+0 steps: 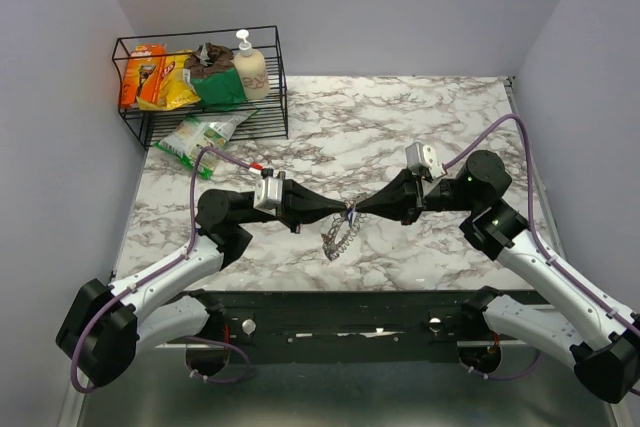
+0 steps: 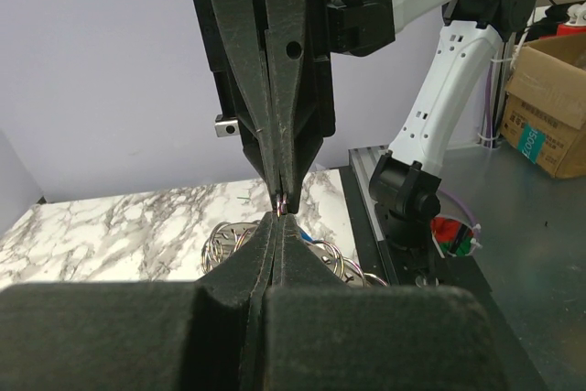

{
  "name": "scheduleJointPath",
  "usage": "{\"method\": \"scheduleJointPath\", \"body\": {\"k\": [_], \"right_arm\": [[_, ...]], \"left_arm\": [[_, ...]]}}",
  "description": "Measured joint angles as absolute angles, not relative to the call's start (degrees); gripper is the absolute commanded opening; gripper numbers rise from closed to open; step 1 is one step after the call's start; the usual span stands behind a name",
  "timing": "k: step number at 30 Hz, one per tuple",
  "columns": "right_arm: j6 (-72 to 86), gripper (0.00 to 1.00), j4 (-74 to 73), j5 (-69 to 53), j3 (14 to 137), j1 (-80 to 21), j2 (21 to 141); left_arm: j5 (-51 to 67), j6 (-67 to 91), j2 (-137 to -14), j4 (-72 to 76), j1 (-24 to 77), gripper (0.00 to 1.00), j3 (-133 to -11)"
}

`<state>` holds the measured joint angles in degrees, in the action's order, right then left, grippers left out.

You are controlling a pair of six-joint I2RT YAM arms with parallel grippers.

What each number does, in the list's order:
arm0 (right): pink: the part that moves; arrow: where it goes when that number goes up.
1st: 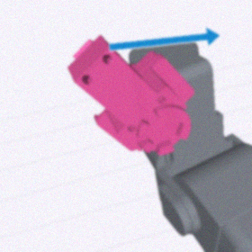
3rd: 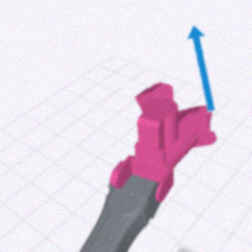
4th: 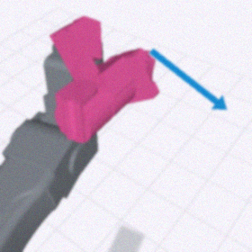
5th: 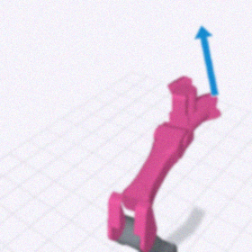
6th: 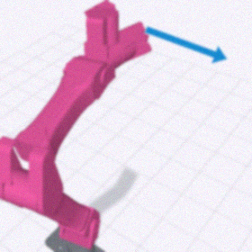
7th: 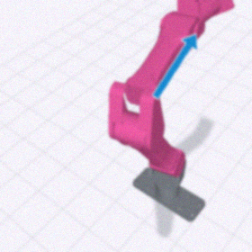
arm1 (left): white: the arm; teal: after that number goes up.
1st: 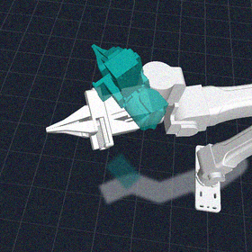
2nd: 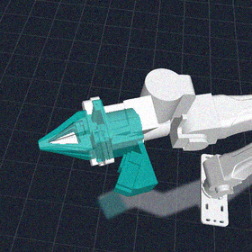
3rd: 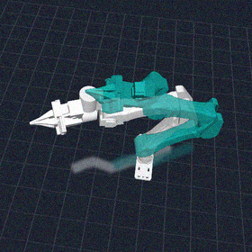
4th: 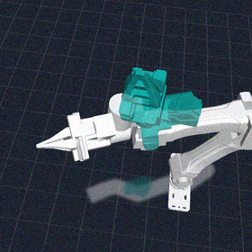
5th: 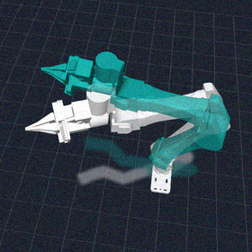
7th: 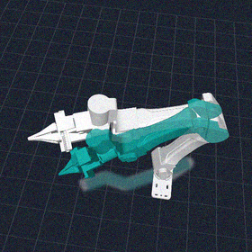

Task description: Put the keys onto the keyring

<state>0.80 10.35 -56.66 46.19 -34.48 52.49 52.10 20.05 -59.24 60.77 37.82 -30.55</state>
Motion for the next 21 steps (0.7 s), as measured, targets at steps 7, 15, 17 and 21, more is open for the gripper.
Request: {"method": "scheduleJointPath", "body": {"k": [7, 15, 17, 21], "right_arm": [[-0.1, 0.01, 10.2, -57.1, 46.2, -34.5, 52.5], [-0.1, 0.01, 10.2, -57.5, 46.2, -34.5, 53.1], [-0.3, 0.01, 10.2, -57.5, 46.2, -34.5, 53.3], [-0.5, 0.01, 10.2, -57.6, 46.1, -34.5, 53.5]], "left_arm": [[52.1, 20.3, -59.1, 60.8, 37.8, 0.00, -30.5], [52.2, 20.6, -58.9, 60.7, 37.8, 0.00, -31.3], [52.2, 20.7, -58.8, 60.7, 37.8, 0.00, -31.4], [52.4, 20.7, -58.8, 60.7, 37.8, 0.00, -31.4]]}}
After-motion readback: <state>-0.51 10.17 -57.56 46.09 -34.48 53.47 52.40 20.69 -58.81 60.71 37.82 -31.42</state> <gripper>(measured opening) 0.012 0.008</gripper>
